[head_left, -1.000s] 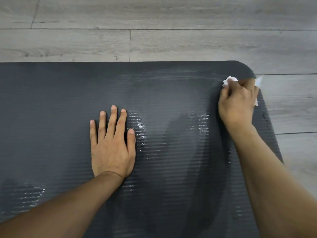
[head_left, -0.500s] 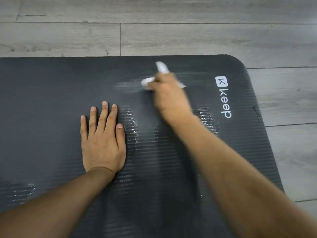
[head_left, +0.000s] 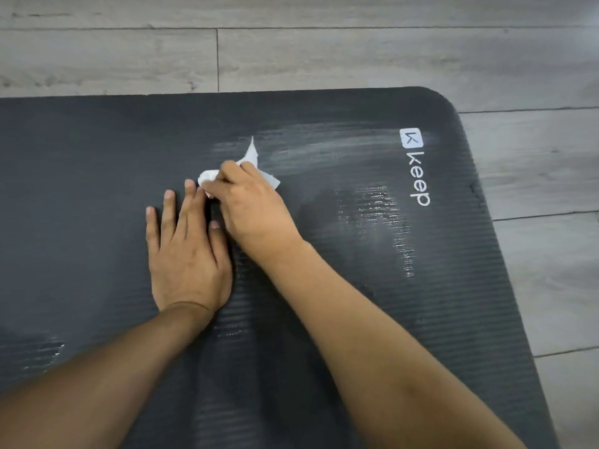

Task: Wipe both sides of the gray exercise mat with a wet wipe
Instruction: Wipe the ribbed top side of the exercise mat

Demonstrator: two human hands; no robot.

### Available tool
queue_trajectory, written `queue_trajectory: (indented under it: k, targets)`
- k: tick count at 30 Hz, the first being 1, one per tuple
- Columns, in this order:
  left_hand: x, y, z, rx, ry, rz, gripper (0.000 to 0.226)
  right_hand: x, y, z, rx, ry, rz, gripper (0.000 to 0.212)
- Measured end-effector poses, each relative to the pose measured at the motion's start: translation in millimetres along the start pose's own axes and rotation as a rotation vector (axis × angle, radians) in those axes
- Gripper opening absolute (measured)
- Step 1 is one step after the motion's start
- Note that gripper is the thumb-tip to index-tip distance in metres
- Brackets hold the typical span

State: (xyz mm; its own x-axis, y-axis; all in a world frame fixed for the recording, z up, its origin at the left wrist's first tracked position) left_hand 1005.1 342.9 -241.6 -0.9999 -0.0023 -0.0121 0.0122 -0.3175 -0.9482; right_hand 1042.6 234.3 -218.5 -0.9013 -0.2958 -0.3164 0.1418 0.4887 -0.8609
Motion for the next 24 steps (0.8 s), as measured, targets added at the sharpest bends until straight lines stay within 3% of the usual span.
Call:
queue_trajectory:
  k: [2,4,6,8,14,18,24]
  targets:
    - [0,-1,1,0.013,-0.005,-0.007,0.059,13,-22,20,0.046,0.037,0.006,0.033]
    - [0,-2,1,0.013,-0.001,-0.019,0.059,53,-58,75,0.17,0.281,0.073,0.031]
    - [0,-2,1,0.012,-0.004,-0.026,0.059,116,-108,136,0.293,0.587,0.243,0.032]
    - [0,-3,1,0.013,-0.002,-0.026,0.058,164,-138,165,0.335,0.755,0.404,0.035]
    - [0,-5,5,0.008,0.004,-0.037,0.06,171,-132,179,0.311,0.704,0.494,0.032]
    - [3,-10,4,-0.027,0.014,-0.129,0.066,172,-132,180,0.278,0.69,0.497,0.033]
    - [82,-61,-1,-0.148,0.011,-0.375,0.101,172,-133,179,0.303,0.699,0.463,0.035]
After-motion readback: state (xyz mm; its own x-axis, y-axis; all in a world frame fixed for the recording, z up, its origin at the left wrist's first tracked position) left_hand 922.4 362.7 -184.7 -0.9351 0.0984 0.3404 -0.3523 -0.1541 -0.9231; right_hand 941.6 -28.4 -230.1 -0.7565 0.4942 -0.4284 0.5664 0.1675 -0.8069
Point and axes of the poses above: each hand's wrist, its own x-axis away from the middle knuckle, its own y-axis out of the palm, z = x × y, the point moved 4 cm from there along -x, towards the middle knuckle, and after that the axes turned 8 degrees about -y, right-handed, at the moved point
